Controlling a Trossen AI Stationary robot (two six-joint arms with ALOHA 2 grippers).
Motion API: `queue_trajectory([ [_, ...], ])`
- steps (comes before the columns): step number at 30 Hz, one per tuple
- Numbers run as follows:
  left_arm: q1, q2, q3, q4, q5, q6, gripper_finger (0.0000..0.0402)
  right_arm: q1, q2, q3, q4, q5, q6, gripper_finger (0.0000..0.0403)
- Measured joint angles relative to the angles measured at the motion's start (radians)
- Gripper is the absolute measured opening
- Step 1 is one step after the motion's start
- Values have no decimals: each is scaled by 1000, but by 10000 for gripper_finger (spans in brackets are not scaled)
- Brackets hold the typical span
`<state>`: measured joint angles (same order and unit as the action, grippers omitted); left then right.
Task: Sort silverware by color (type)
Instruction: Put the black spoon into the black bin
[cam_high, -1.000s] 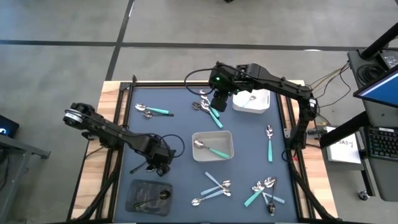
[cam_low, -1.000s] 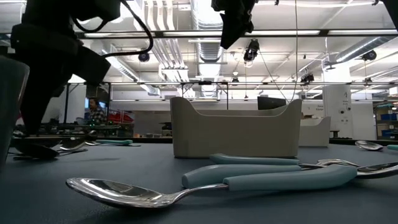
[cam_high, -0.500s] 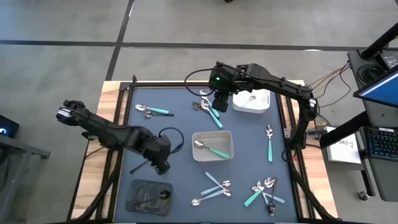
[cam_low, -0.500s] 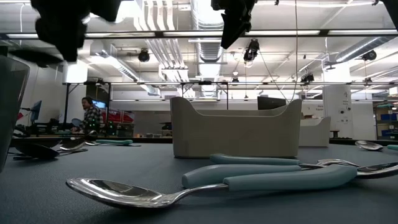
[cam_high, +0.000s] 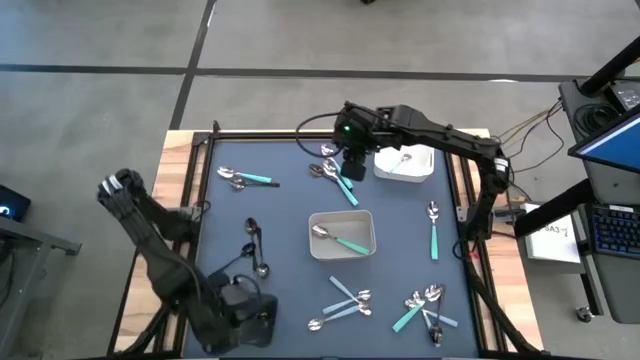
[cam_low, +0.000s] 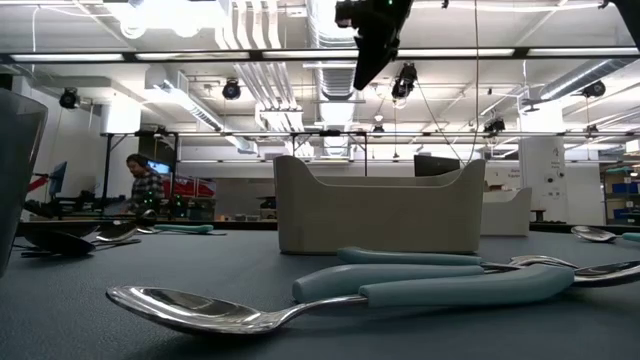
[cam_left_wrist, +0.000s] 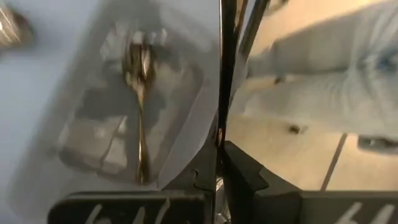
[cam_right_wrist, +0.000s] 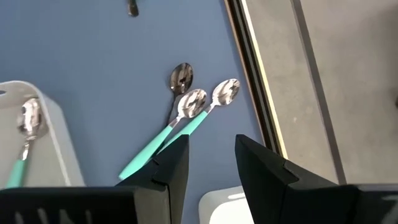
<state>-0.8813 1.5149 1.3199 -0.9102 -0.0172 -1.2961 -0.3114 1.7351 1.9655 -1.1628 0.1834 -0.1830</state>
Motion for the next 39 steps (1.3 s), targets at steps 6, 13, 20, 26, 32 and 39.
queue_trajectory([
  [6, 7, 76, -6, -8, 105, -33, 1, -38, 0, -82, 64, -1, -18, 123],
  [13, 23, 101, -6, -11, 110, -80, 27, -64, 1, -136, 68, -1, 15, 123],
  [20, 24, 103, -7, -29, 105, -74, 67, -65, 0, -139, 69, -4, 18, 123],
  [26, 79, 78, -7, -164, 57, -136, 88, -68, 0, -139, 69, -3, 28, 123],
  [32, 222, 64, -8, -376, -83, -119, 90, -71, 0, -131, 78, -3, 28, 123],
  [39, 375, 61, -113, -366, -33, 118, 90, -80, 0, -128, 75, -3, 38, 123],
])
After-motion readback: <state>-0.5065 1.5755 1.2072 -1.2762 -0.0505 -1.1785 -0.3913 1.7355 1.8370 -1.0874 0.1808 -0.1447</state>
